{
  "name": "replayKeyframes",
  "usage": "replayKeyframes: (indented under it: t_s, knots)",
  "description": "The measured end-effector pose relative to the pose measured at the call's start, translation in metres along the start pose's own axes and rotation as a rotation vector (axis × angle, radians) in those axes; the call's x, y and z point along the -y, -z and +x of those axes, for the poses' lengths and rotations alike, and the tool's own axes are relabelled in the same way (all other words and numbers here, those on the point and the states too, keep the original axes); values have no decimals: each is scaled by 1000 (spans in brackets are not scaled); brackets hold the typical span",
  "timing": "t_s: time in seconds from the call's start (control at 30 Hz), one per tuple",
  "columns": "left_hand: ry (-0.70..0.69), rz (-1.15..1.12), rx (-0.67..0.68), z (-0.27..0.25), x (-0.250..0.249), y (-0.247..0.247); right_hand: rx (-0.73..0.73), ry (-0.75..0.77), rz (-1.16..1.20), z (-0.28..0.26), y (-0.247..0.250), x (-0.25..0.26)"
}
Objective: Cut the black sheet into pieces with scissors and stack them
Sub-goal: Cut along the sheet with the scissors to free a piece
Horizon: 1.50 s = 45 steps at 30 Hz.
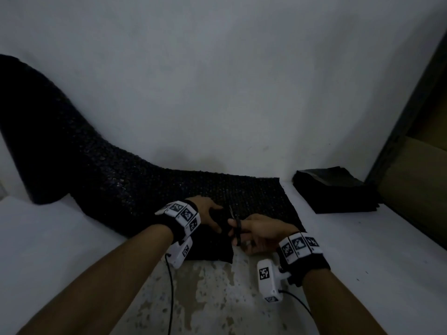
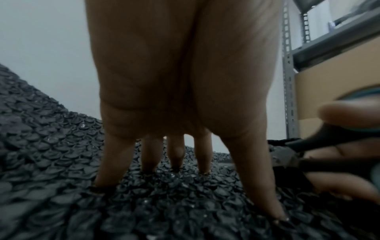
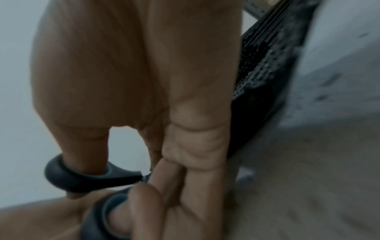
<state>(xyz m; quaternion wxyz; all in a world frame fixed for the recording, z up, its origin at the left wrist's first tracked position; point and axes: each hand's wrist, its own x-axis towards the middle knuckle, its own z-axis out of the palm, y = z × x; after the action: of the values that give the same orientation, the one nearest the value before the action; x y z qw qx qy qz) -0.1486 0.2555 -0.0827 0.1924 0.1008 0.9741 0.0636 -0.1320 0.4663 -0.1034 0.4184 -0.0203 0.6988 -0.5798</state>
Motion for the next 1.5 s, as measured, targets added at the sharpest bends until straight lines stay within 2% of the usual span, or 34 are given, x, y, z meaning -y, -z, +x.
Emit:
replayKeyframes:
  t_s: [0.3, 0.67, 0.8, 1.07, 1.5]
  knots:
    - [-21, -19, 24, 2, 2, -1, -15, -41, -64, 13, 4, 16]
    - [-33, -57, 18, 3, 5, -2, -109, 66, -145, 28, 8, 9]
    - [-47, -50, 12, 2, 5, -2, -94, 73, -73, 29, 11, 3]
    - [-62, -22, 9, -1, 4, -1, -83, 3, -95, 25, 6, 23]
    - [-100, -49, 10, 3, 8, -2, -45, 39, -93, 48, 16, 28]
